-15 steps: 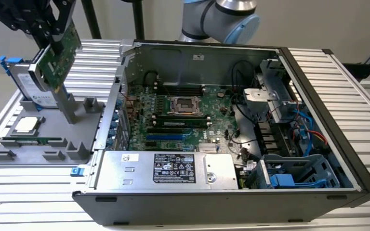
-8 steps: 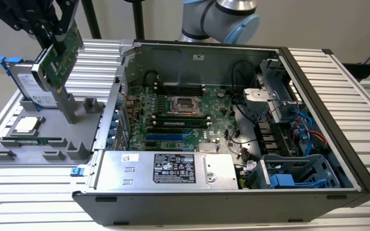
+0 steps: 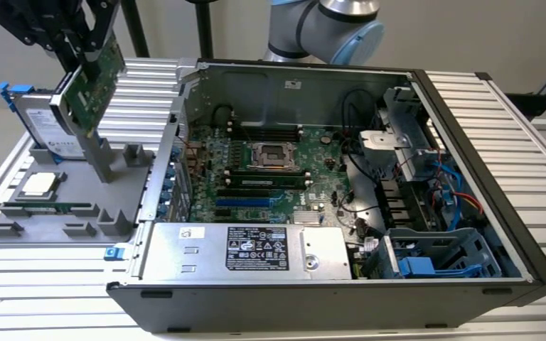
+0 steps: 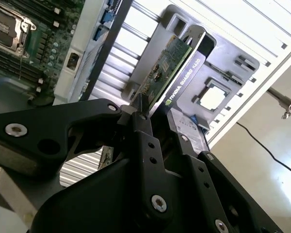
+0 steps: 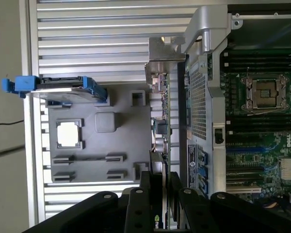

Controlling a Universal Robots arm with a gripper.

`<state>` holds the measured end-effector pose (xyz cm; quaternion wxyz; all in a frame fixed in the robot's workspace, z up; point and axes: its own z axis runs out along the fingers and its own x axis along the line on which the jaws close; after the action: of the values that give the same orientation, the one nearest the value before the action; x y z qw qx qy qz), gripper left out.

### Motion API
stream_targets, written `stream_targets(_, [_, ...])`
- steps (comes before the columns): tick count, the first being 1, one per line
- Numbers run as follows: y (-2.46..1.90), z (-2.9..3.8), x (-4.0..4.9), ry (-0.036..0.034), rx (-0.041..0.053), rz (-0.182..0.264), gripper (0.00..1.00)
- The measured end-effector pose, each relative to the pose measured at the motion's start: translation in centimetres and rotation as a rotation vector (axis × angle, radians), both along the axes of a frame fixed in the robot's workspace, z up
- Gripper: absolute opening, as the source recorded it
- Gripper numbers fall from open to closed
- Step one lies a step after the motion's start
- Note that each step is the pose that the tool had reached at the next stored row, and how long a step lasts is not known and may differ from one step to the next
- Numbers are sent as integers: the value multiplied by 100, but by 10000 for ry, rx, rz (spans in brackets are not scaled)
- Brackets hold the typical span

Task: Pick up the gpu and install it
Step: 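Pick up the gpu and move the gpu toward the slot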

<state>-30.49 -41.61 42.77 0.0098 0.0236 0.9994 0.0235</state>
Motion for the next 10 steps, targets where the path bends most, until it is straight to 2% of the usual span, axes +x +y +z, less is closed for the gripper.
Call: stream_targets(10, [0, 0, 29, 0, 0, 1, 0])
